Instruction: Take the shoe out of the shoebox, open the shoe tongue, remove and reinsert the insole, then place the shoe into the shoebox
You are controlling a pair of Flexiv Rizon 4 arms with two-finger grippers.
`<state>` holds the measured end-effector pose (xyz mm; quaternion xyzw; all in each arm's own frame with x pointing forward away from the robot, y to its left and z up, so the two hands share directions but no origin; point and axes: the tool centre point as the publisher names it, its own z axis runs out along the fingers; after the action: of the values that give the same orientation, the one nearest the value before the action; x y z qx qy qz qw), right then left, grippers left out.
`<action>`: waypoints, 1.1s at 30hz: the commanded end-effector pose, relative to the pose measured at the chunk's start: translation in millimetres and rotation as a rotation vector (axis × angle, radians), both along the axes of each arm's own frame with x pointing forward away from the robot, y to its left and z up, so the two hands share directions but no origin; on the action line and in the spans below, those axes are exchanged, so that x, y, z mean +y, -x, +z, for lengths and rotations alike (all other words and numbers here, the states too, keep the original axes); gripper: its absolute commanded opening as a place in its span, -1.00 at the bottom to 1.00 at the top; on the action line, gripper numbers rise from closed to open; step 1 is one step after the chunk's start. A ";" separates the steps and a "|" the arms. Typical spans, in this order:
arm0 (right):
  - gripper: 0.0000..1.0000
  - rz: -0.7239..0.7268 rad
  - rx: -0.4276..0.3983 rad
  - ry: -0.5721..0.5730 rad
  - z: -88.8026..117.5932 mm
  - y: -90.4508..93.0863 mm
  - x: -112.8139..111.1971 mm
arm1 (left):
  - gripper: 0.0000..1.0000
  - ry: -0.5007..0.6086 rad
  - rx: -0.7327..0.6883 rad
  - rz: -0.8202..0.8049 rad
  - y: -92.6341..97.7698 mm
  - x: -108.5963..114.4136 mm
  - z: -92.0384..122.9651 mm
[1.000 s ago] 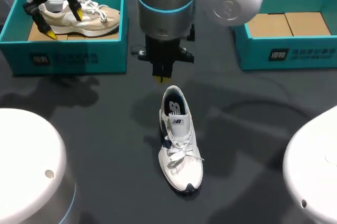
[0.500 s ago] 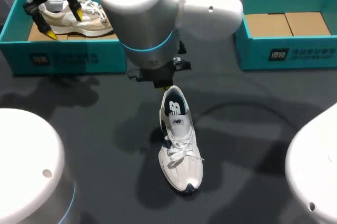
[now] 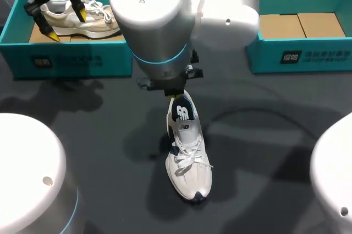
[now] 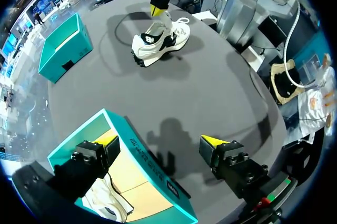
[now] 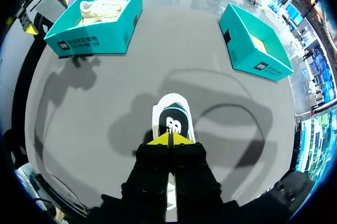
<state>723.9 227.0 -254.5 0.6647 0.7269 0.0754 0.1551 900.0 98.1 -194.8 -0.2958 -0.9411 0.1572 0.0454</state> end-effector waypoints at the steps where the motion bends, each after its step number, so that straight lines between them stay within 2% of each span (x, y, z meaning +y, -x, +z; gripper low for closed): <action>1: -1.00 -0.018 -0.093 -0.039 -35.8 4.9 -2.5 | 1.00 -0.003 0.000 -0.001 -0.3 0.0 0.1; 2: -1.00 0.002 -0.111 -0.047 -40.4 4.5 -3.3 | 1.00 -0.003 0.000 -0.001 -0.3 0.0 0.1; 3: -1.00 0.035 -0.165 -0.050 -41.6 6.1 -4.6 | 1.00 -0.003 0.000 -0.001 -0.3 0.0 0.1; 11: -1.00 0.035 -0.165 -0.050 -41.6 6.1 -4.6 | 1.00 -0.003 0.000 -0.001 -0.3 0.0 0.1; 13: -1.00 0.009 -0.126 0.011 -51.2 1.0 0.1 | 1.00 -0.003 0.000 -0.001 -0.3 0.0 0.1; 16: -1.00 0.005 -0.119 0.042 -62.2 -2.4 2.2 | 1.00 -0.003 0.000 -0.001 -0.3 0.0 0.1; 20: -1.00 0.011 -0.140 0.052 -76.8 -4.4 2.2 | 1.00 -0.003 0.000 -0.001 -0.3 0.0 0.1; 22: -1.00 0.007 -0.144 0.020 -85.4 -5.4 0.9 | 1.00 -0.003 0.000 -0.001 -0.3 0.0 0.1; 29: -1.00 0.024 -0.175 0.088 -112.2 -7.8 2.6 | 1.00 -0.003 0.000 -0.001 -0.3 0.0 0.1; 33: -1.00 0.035 -0.157 0.094 -127.6 -11.4 2.6 | 1.00 -0.003 0.000 -0.001 -0.3 0.0 0.1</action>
<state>740.3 215.6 -361.2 0.6072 0.7627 0.0754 0.2096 900.0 98.0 -194.8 -0.2957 -0.9412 0.1573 0.0454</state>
